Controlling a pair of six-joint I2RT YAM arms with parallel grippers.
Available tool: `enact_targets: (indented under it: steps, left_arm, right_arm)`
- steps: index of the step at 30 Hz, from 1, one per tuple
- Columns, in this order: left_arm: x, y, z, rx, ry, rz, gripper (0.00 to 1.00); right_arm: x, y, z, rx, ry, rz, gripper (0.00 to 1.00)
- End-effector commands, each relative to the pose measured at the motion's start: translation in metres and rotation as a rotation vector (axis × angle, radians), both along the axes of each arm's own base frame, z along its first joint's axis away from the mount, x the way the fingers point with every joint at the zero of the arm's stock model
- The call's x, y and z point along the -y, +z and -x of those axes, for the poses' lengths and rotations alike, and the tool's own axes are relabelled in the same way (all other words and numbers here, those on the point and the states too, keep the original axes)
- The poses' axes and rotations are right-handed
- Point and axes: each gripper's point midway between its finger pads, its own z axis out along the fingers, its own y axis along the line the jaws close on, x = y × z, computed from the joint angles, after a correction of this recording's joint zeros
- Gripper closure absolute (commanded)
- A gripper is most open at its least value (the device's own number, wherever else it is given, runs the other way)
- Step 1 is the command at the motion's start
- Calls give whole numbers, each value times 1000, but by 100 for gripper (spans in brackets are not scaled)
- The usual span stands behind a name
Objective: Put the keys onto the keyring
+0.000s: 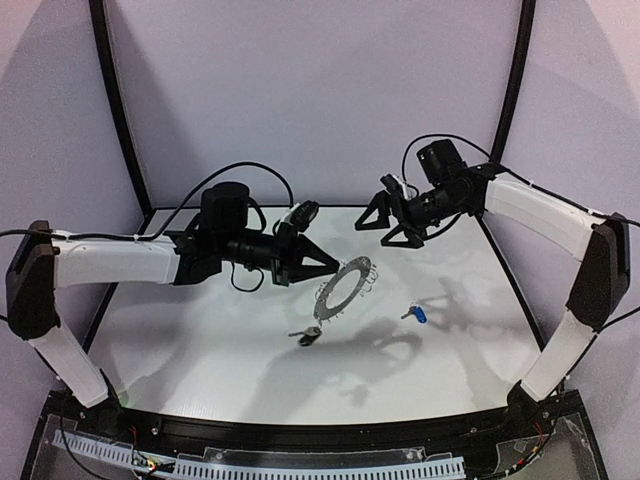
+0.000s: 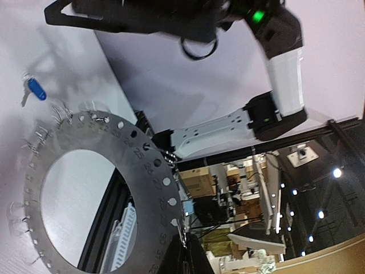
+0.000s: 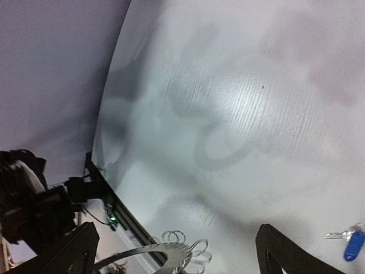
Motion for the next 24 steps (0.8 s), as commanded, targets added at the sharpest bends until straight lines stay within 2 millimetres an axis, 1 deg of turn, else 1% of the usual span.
enact_targets:
  steps: [1,2,3,4,5,6,7,9,10,11,12,13,14,15,17,18,19,22,24]
  left_arm:
    - [-8,38,0,17,-25,137,99]
    - [-8,43,0,16,-28,154,99]
    - [-7,42,-1,4,-35,155,99]
    - [-7,45,-1,6,-40,164,99]
    - [-7,45,-1,1,-41,166,99]
    - [-5,45,-3,-14,-43,168,99]
    - [-4,49,-5,-30,-45,180,99]
    - [-2,54,-6,-69,-56,205,99]
    - [-1,57,-7,-85,-58,215,99]
    - [-1,58,-8,-101,-57,222,99]
    - [0,59,-10,-137,-54,233,99]
    - [3,57,-14,-179,-40,236,99]
    - [3,57,-16,-217,-33,233,99]
    - [4,55,-18,-237,-24,231,99]
    - [7,53,-24,-275,-7,235,99]
    - [6,55,-25,-290,-5,245,99]
    - [7,55,-27,-318,5,249,99]
    - [8,57,-33,-380,31,258,99]
    - [9,53,-38,-435,60,255,99]
  right_arm:
    - [16,34,-11,400,108,103,2]
    - [13,47,-2,540,193,71,2]
    - [16,56,14,708,271,57,3]
    - [14,67,30,877,362,28,2]
    - [16,72,40,983,389,15,2]
    - [14,88,53,1199,430,-19,2]
    - [15,103,78,1379,481,-74,2]
    - [19,120,110,1553,533,-129,2]
    - [18,124,122,1619,567,-131,2]
    - [17,126,128,1651,592,-122,2]
    - [14,131,138,1706,629,-114,2]
    - [6,127,146,1742,695,-70,4]
    - [1,129,151,1776,729,-60,7]
    - [-3,126,155,1787,756,-51,9]
    - [-14,122,156,1813,826,4,18]
    - [-17,119,155,1820,850,26,23]
    - [-20,116,154,1830,876,51,28]
    - [-22,103,150,1810,935,122,37]
    - [-25,97,149,1809,963,156,48]
